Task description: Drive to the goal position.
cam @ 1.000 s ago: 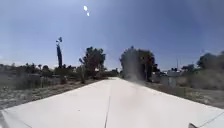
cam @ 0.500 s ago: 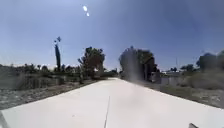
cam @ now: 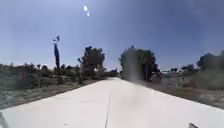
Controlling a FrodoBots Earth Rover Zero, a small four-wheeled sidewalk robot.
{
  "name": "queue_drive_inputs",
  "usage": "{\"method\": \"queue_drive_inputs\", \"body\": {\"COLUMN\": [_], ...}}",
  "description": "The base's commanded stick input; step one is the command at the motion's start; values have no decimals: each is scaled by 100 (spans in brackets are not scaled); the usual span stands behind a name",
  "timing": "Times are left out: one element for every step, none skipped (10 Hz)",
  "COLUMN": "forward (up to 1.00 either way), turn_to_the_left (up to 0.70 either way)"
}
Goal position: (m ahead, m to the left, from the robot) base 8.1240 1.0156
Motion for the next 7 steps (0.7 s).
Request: {"method": "queue_drive_inputs", "body": {"forward": [45, 45, 45, 42, 0, 0, 0], "turn_to_the_left": [0, 0, 0, 0, 0, 0, 0]}}
